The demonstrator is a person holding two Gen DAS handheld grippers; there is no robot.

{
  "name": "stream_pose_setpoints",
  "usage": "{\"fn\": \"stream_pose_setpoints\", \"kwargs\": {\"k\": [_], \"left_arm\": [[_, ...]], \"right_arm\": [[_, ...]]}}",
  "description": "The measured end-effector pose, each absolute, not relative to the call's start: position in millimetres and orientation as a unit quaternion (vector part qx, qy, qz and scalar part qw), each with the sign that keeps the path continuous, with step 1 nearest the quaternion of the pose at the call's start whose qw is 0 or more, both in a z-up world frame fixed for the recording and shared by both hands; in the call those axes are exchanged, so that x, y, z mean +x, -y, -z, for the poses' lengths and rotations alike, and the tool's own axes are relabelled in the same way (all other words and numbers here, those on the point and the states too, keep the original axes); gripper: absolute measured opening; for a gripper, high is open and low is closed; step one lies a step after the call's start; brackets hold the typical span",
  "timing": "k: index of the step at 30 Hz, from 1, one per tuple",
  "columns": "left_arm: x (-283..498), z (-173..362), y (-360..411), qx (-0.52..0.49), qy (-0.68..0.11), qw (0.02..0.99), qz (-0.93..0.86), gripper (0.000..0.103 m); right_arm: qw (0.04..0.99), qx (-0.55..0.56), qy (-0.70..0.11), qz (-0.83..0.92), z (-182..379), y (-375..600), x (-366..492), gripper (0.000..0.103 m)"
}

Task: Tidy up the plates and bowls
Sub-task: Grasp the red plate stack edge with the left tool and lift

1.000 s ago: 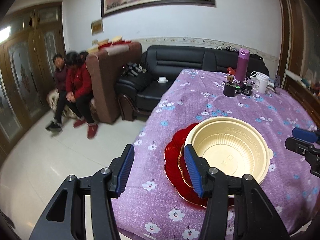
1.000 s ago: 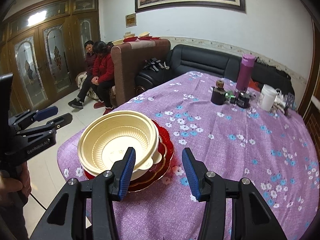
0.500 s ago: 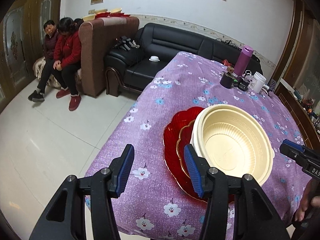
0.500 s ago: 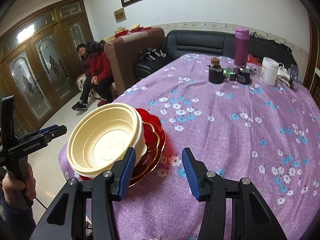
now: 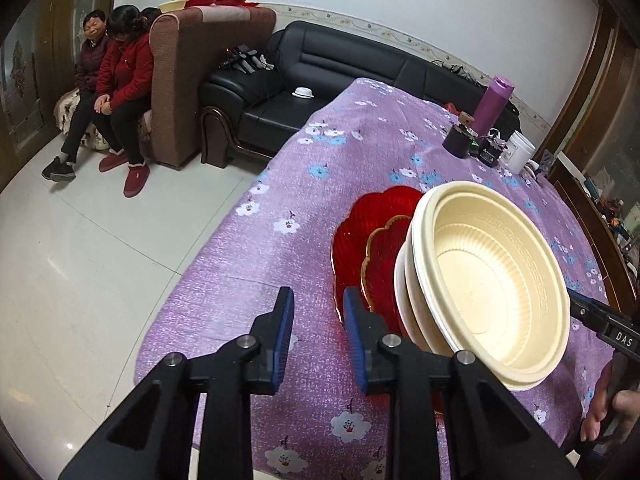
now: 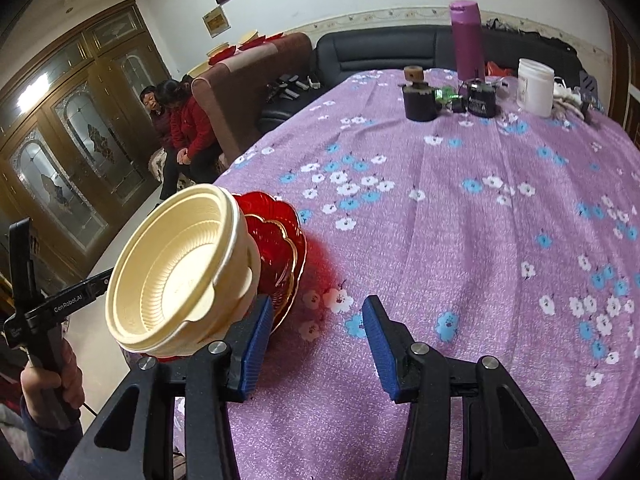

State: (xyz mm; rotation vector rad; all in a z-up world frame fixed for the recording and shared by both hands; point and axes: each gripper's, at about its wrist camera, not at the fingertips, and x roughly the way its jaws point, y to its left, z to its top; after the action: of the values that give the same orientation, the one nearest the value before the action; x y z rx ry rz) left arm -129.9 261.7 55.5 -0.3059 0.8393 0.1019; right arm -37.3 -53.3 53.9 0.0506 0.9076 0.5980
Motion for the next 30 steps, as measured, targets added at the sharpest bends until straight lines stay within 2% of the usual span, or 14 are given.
{"fn": "stream_pose_setpoints", "kwargs": {"k": [9,12,27,30], "left_arm": [[-123.8,-47.0,-262.8,-0.159,-0.415,0.895,-0.04,0.025],[-122.4,-44.6,-262.7,-0.156,-0.417,0.895,-0.039,0.025],[-115.8,-38.9,-253.4,-0.126,-0.416,0.899,-0.054,0.025],[-113.7,-36.4,-251.2,-0.121,-0.416,0.9,-0.055,0.025]], "right_arm": [[0.848,0.027,-0.446,-0.286,-40.4,46.0,-30.9,0.049],[0.843,0.026,-0.453,-0.289,-36.0,41.6,-28.8,0.044],[0.837,0.018,-0.462,-0.293,-26.5,28.1,-25.0,0.042],[0.835,0.016,-0.464,-0.296,-25.5,24.7,-24.6,0.038]]}}
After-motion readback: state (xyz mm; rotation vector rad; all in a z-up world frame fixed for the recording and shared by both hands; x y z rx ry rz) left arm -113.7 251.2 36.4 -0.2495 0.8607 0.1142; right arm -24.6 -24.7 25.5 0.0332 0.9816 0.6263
